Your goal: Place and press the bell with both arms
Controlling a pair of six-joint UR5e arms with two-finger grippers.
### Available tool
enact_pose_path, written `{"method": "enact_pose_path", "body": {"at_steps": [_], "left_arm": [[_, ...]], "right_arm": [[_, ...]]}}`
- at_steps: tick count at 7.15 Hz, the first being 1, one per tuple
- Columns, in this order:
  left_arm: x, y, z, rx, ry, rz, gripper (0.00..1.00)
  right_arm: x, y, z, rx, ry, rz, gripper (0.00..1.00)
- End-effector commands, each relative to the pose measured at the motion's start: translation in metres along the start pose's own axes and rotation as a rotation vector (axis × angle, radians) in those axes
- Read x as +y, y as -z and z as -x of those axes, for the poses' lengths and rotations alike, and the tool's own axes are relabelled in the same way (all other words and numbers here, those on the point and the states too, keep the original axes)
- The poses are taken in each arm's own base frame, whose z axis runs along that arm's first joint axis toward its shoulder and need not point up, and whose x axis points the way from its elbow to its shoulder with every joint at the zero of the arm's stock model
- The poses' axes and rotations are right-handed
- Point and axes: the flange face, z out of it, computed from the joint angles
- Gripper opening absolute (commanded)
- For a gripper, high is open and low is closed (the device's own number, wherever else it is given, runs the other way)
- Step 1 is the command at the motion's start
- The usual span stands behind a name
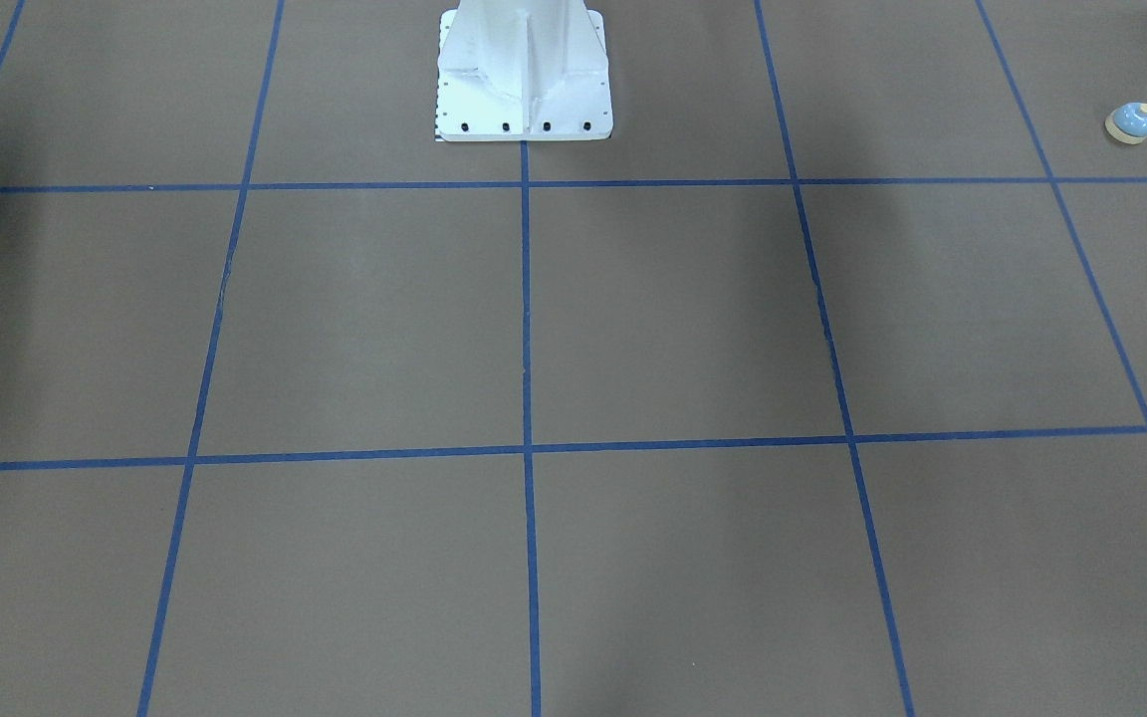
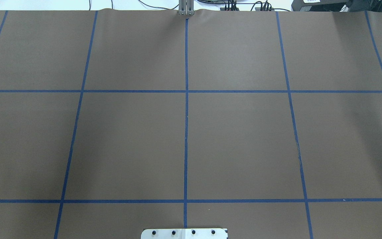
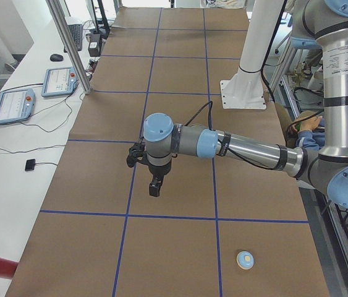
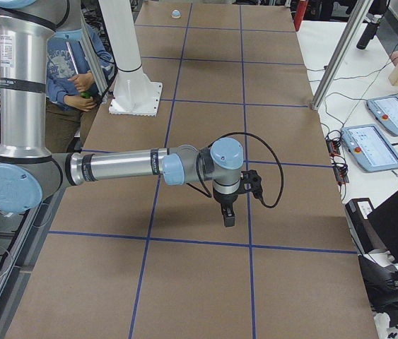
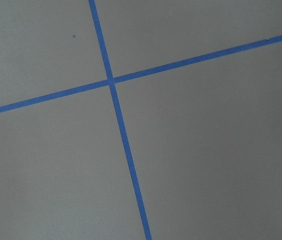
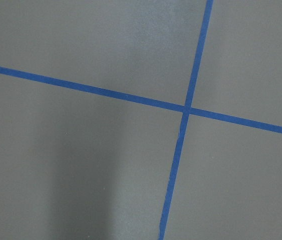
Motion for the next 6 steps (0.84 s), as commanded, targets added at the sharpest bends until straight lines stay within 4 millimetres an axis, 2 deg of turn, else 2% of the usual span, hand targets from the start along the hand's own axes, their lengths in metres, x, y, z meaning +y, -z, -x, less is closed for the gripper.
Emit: {"method": "enact_pose_path", "body": {"at_steps": [1,6], "left_arm": [[0.0017,0.0022,-0.0024,0.001,-0.010,-0.011,1.00],[0.0034,-0.0010,-0.0007,0.003,0.010,-0.009,1.00]], "right_arm": [[0.0011,-0.0004,-0.0007,0.000,-0.002,0.001,1.00],[0.0026,-0.0017,-0.0010,-0.007,-0.003,0.002,1.00]]}}
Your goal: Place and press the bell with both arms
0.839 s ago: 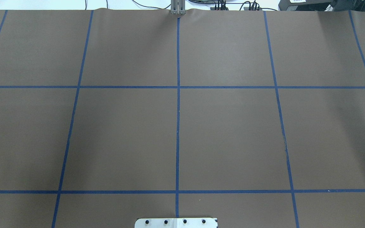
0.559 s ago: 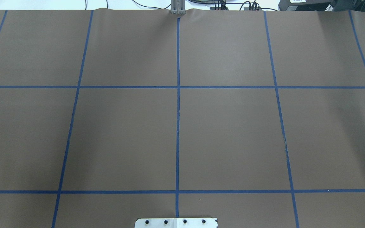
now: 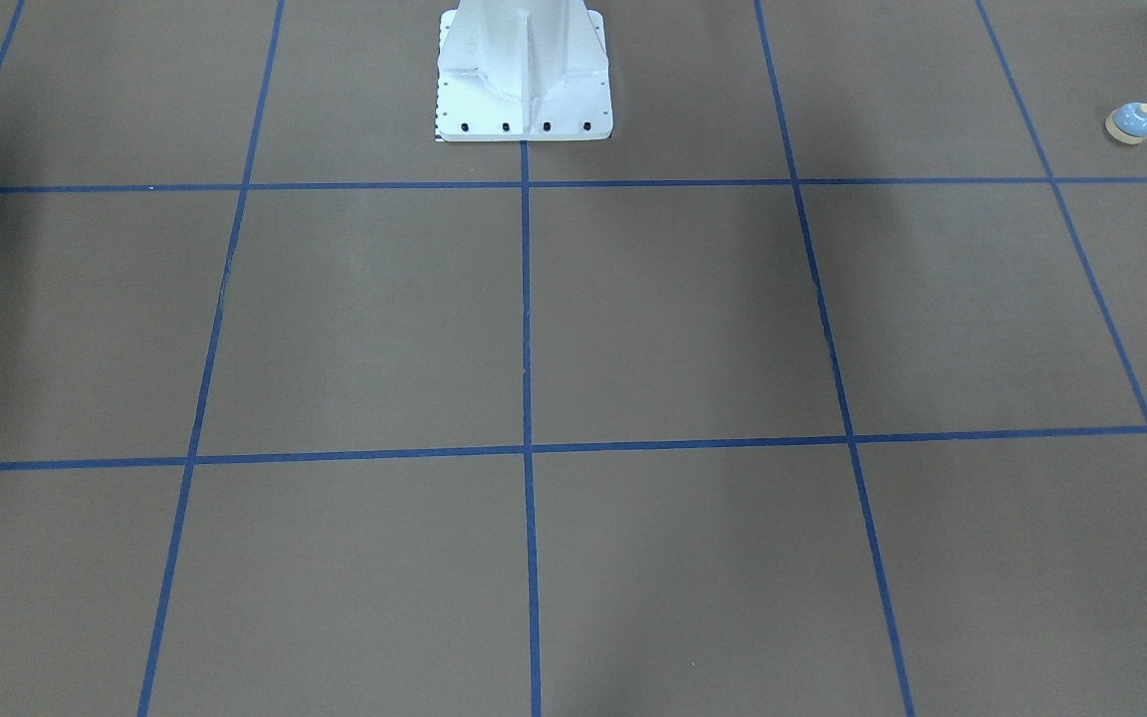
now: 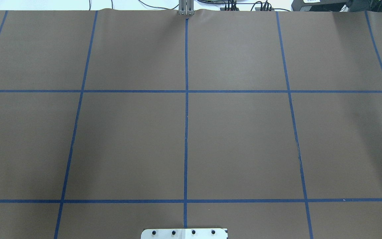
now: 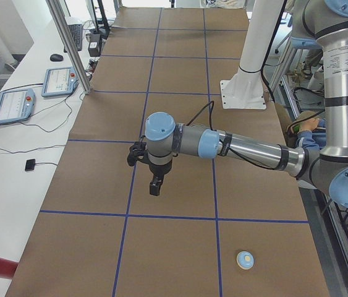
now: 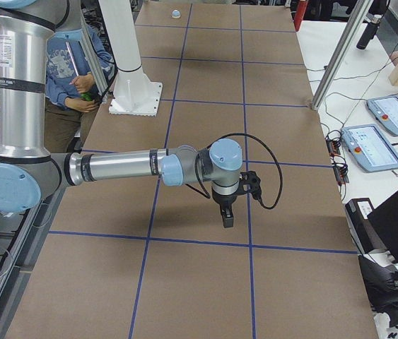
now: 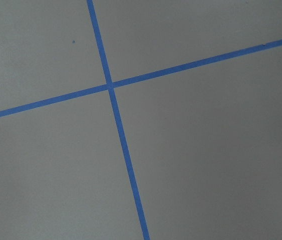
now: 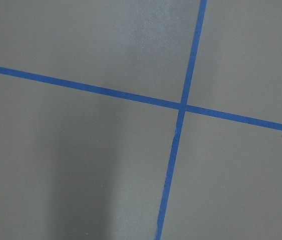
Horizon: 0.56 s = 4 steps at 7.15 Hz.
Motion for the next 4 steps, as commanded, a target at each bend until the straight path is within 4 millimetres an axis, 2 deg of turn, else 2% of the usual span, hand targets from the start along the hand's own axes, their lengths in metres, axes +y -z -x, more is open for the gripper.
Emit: {"method": "enact_pose_path", "body": {"at_steps": [1,3,4], "left_arm": [[0.022,-0.016,0.012,0.002,0.025,0.040,0.99],[0.068,-0.042,0.033,0.009,0.092,0.114,1.00],[0.089,-0.062,0.050,0.014,0.133,0.157,1.00]], "right_arm": [[0.000,0.000,0.000,-0.006,0.000,0.000,1.00],[0.000,-0.002,0.000,-0.006,0.003,-0.001,1.00],[0.000,-0.004,-0.001,-0.008,-0.001,0.002,1.00]]}}
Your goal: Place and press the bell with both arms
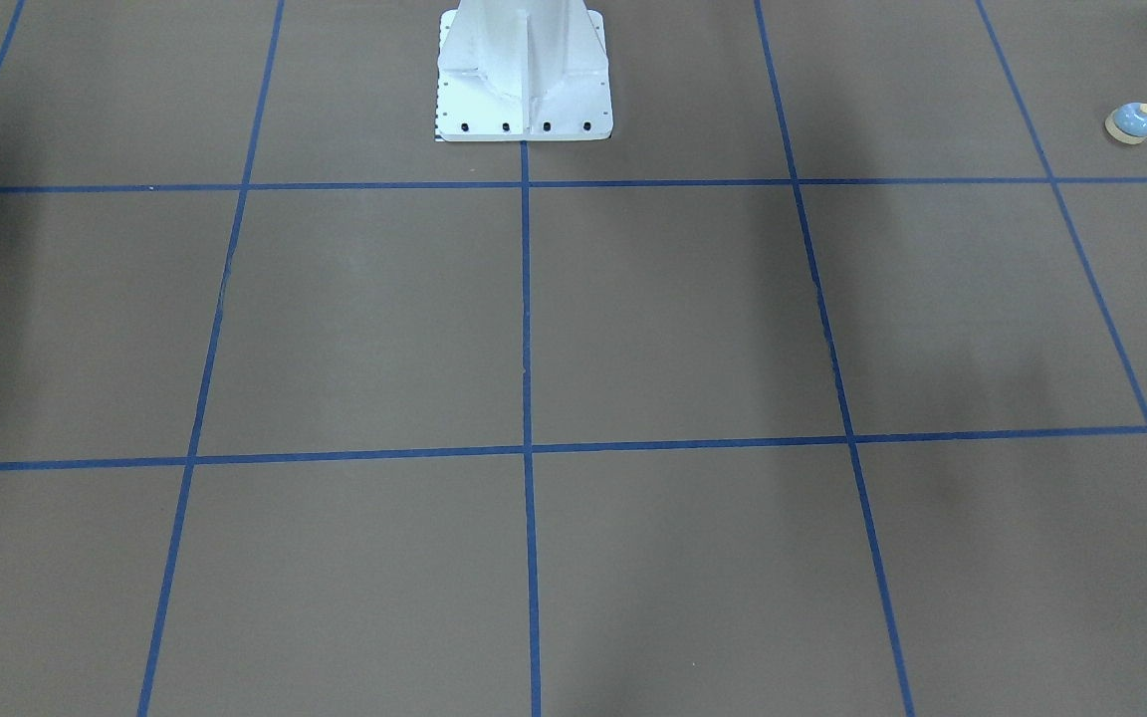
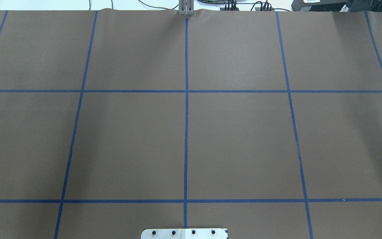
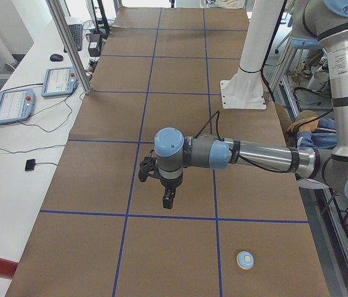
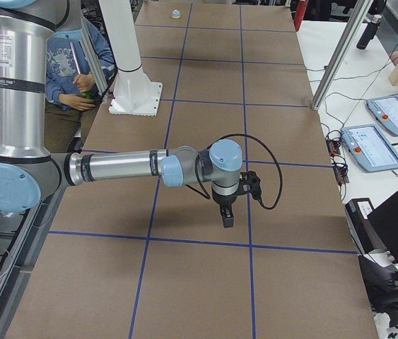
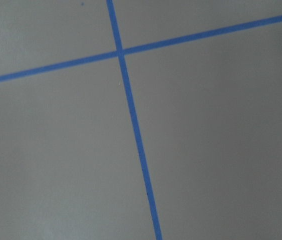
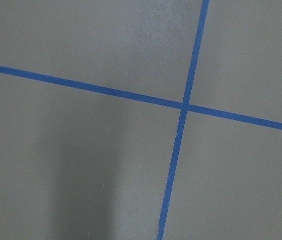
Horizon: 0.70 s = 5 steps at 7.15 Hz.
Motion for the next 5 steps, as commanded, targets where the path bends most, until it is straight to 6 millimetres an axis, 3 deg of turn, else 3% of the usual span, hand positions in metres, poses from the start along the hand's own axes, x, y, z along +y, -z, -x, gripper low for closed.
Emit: {"method": "enact_pose_path", "body": {"at_steps": [1,2,3,5], "left_arm": [[0.048,-0.046,0.038,0.006,0.050,0.056,1.00],[0.085,-0.070,0.054,0.007,0.052,0.056,1.00],[0.111,-0.083,0.061,0.011,0.069,0.086,1.00],[0.166,-0.126,0.096,0.018,0.075,0.143,1.00]], "right_arm": [[-0.001,0.001,0.003,-0.009,0.003,-0.005,1.00],[0.000,0.000,0.003,-0.024,0.000,-0.001,1.00],[-0.001,0.002,0.008,-0.056,0.009,-0.007,1.00],[-0.003,0.013,0.020,-0.078,0.028,-0.027,1.00]]}}
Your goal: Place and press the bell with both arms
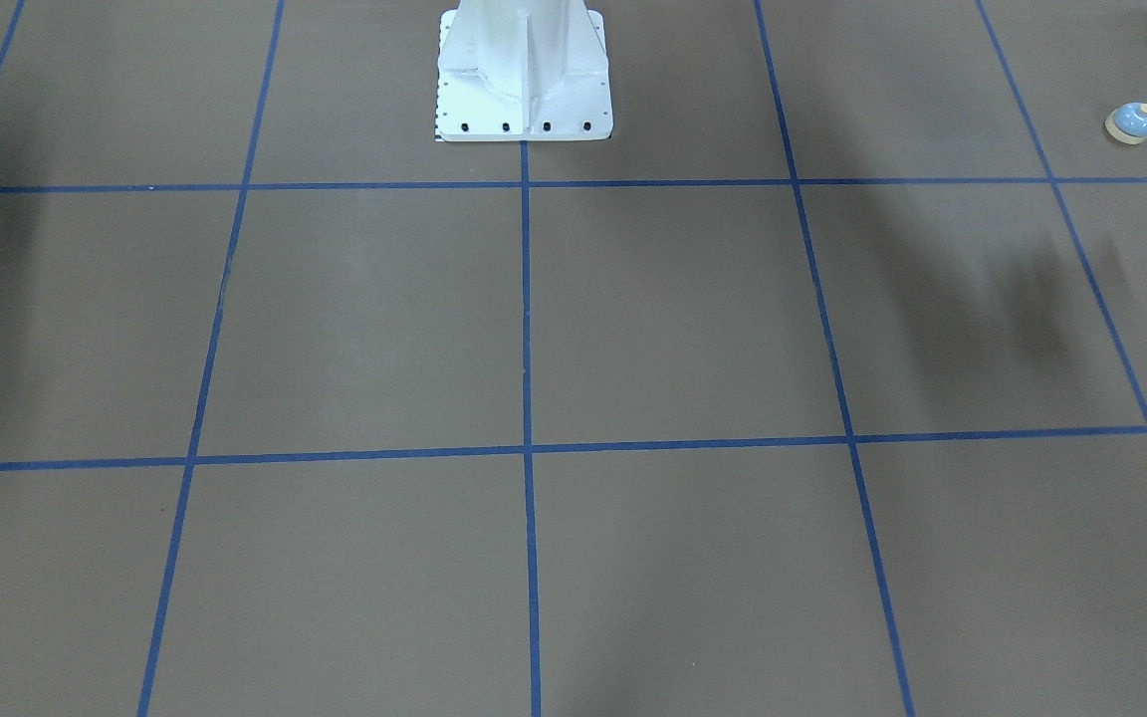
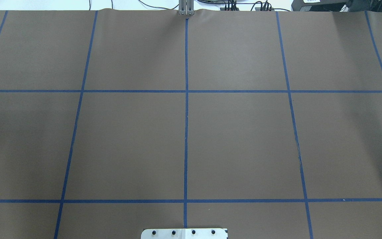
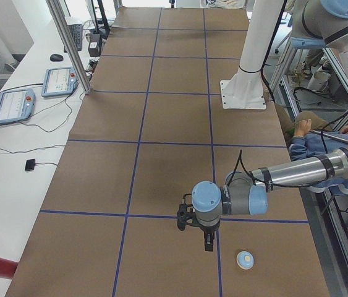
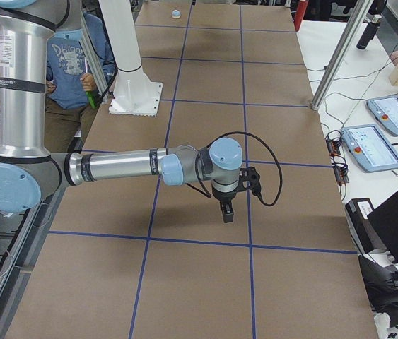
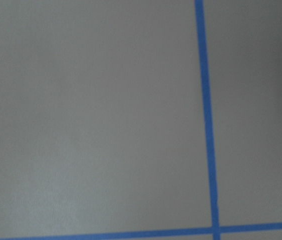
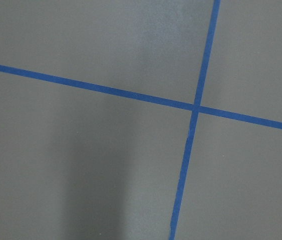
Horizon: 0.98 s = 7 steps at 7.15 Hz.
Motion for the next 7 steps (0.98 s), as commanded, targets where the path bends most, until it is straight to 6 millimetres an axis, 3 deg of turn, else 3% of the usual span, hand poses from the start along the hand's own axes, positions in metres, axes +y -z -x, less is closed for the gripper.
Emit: {"method": "enact_pose_path", "body": {"at_steps": [1,2,7], "left_arm": [[0.063,-0.052,0.040,0.020,0.007,0.041,1.00],[0.081,-0.076,0.056,0.061,0.015,0.045,1.00],[0.099,-0.104,0.061,0.164,0.048,0.120,1.00]], "right_arm": [[0.001,0.006,0.010,-0.018,0.016,-0.011,1.00],[0.001,0.006,0.014,-0.024,0.024,-0.008,1.00],[0.003,-0.005,0.022,-0.032,0.039,0.016,1.00]]}}
